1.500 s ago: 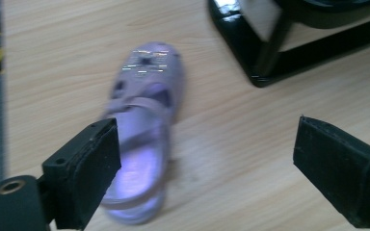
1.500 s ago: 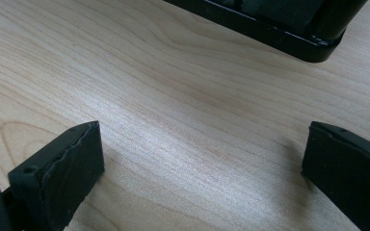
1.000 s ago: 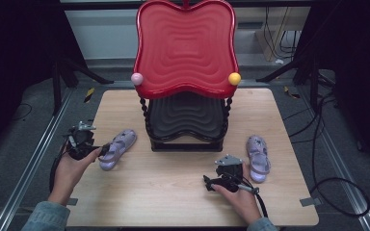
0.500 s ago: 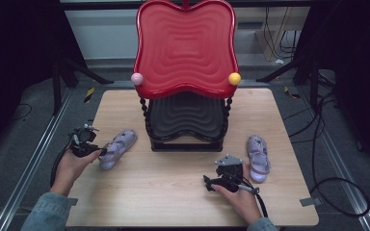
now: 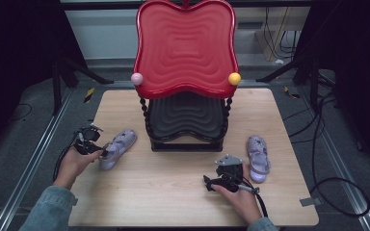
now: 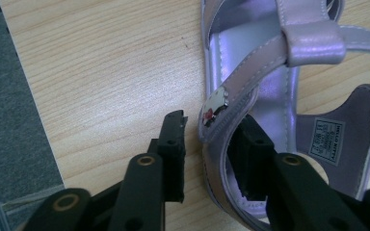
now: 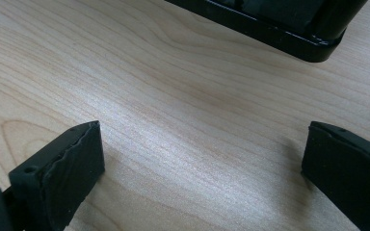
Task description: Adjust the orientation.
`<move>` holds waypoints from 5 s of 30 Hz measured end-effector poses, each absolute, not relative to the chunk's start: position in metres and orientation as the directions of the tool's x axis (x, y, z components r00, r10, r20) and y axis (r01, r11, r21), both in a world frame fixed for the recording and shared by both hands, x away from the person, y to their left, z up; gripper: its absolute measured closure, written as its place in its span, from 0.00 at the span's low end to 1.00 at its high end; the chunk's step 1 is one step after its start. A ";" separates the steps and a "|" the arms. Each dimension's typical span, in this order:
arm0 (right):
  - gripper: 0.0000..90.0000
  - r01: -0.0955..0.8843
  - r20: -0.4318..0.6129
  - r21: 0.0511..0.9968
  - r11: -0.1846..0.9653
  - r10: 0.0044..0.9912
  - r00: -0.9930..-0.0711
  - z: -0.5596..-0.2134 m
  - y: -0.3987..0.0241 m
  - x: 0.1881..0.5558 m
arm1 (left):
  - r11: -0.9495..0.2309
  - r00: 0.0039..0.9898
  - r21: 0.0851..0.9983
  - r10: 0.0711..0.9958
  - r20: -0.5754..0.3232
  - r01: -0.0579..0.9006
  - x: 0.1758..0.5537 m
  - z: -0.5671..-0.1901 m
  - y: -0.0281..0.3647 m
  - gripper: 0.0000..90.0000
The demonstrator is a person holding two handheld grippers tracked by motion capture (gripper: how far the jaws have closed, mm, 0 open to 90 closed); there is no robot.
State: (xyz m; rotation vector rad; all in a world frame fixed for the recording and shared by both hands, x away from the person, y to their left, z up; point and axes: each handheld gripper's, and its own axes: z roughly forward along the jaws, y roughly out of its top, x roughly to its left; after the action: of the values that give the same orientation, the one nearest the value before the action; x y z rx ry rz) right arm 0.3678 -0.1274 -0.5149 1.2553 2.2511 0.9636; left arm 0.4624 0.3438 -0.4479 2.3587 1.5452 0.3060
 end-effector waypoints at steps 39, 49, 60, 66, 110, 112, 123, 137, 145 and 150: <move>0.01 0.581 -0.008 0.725 0.370 0.848 -0.530 -0.515 -0.129 0.367 | -0.699 0.752 0.361 0.659 -0.010 0.617 0.390 -0.441 0.240 0.94; 0.02 0.583 -0.004 0.725 0.367 0.849 -0.529 -0.515 -0.128 0.367 | -0.726 0.767 0.357 0.640 0.038 0.588 0.382 -0.446 0.232 0.88; 0.02 0.581 -0.007 0.725 0.370 0.848 -0.531 -0.515 -0.129 0.367 | -0.693 0.756 0.470 0.650 0.078 0.548 0.360 -0.417 0.239 0.71; 0.01 0.581 -0.007 0.725 0.370 0.848 -0.530 -0.515 -0.129 0.367 | -0.725 0.796 0.481 0.599 0.089 0.492 0.340 -0.407 0.229 0.65; 0.01 0.581 -0.005 0.726 0.368 0.848 -0.531 -0.515 -0.129 0.367 | -0.814 0.841 0.290 0.538 0.048 0.504 0.349 -0.451 0.200 0.91; 0.01 0.582 -0.006 0.725 0.369 0.848 -0.530 -0.515 -0.129 0.367 | -0.816 0.842 0.284 0.536 0.051 0.503 0.349 -0.451 0.200 0.93; 0.01 0.582 -0.006 0.725 0.369 0.848 -0.530 -0.515 -0.129 0.367 | -0.740 0.819 0.378 0.567 -0.094 0.556 0.358 -0.437 0.214 0.96; 0.01 0.581 -0.007 0.725 0.370 0.848 -0.531 -0.515 -0.129 0.367 | -0.633 0.804 0.519 0.554 -0.216 0.575 0.359 -0.419 0.214 0.96; 0.01 0.582 -0.005 0.725 0.368 0.848 -0.530 -0.515 -0.129 0.367 | -0.609 0.812 0.563 0.540 -0.220 0.558 0.358 -0.407 0.206 0.96; 0.01 0.581 -0.008 0.725 0.370 0.847 -0.531 -0.515 -0.129 0.367 | -0.598 0.812 0.577 0.538 -0.225 0.556 0.358 -0.403 0.204 0.96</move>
State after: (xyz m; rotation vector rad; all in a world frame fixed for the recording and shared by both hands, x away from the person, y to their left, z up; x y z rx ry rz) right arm 0.3668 -0.1288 -0.5151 1.2441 2.2564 0.9634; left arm 0.3577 0.2044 -0.4026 2.3411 0.8014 -0.0368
